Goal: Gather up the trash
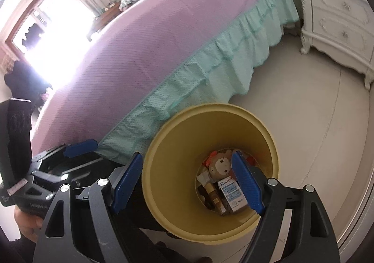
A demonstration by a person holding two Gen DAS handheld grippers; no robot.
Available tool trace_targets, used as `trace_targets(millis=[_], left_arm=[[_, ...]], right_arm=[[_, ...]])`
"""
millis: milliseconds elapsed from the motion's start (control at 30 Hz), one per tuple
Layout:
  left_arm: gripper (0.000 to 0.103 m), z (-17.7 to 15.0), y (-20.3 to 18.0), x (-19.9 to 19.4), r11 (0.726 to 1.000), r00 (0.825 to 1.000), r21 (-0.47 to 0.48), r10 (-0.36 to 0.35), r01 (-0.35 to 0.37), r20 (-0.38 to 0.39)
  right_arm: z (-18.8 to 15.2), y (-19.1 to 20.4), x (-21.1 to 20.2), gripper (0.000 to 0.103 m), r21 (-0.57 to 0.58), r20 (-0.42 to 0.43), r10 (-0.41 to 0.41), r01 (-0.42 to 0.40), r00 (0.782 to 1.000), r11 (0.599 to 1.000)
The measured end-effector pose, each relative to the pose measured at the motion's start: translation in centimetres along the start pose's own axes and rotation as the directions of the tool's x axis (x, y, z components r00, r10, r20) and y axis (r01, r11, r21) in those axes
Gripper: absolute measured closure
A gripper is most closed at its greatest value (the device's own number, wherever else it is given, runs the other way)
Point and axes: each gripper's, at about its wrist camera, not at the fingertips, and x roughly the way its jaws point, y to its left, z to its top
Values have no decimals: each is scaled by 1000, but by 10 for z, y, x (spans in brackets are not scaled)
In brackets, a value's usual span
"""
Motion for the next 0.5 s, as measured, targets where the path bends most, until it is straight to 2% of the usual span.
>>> trace_targets(millis=[133, 333, 500], left_arm=[[9, -1, 10, -27, 999, 996, -8, 49, -49, 75], [8, -11, 33, -70, 992, 978, -38, 127, -122, 167], [7, -24, 54, -115, 975, 943, -97, 218, -200, 252]], right_arm=[[5, 27, -10, 27, -56, 22, 2, -1, 1000, 998], [9, 82, -12, 26, -179, 19, 63, -59, 998, 982], [14, 127, -14, 24, -283, 27, 125, -113, 992, 952]])
